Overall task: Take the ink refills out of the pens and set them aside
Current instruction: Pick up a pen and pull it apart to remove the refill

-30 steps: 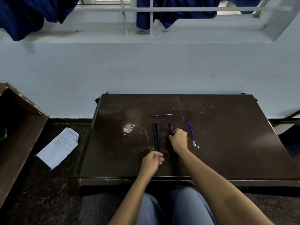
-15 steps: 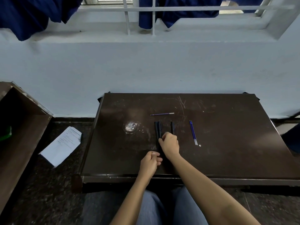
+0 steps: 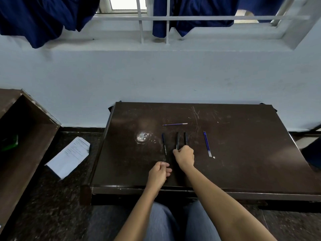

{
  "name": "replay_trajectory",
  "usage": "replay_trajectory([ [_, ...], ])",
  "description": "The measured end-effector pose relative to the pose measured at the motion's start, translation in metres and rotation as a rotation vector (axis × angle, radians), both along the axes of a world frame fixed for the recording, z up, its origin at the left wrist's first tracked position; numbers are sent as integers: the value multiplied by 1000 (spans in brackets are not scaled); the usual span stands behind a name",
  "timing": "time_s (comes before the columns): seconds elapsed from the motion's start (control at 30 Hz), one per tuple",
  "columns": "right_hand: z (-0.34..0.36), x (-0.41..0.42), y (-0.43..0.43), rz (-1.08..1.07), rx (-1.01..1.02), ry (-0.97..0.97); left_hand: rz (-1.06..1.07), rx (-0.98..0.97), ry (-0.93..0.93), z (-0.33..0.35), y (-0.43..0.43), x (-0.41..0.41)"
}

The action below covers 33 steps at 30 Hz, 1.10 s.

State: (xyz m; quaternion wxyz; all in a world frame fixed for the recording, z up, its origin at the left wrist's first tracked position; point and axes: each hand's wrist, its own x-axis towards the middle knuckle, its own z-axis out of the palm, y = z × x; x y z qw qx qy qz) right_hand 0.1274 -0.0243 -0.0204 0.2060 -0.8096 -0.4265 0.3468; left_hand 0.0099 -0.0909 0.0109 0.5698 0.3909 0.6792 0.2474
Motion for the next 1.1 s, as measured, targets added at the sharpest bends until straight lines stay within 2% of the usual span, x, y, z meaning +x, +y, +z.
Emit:
replay_trajectory([
  [0.1, 6, 1, -14, -76, 92, 159, 0, 48, 38, 6, 9, -6],
  [0.2, 17, -4, -39, 1, 149, 288, -14, 77, 71, 14, 22, -9],
  [0.33, 27, -16, -71, 126, 193, 370, -45, 44, 43, 24, 28, -3],
  [0.47, 36, -13, -75, 164, 257, 405, 30, 155, 83, 32, 22, 1],
  [0.6, 51, -2, -64, -13, 285, 530, 8, 204, 99, 38, 11, -1],
  [0.73, 71, 0, -55, -56, 266, 660, -170, 239, 157, 43, 1, 3],
  [0.9, 76, -4, -53, -48, 215, 653, -124, 309, 145, 46, -11, 8],
  [1.1, 78, -2, -54, -166, 109, 833, -134, 329, 190, 47, -15, 12],
])
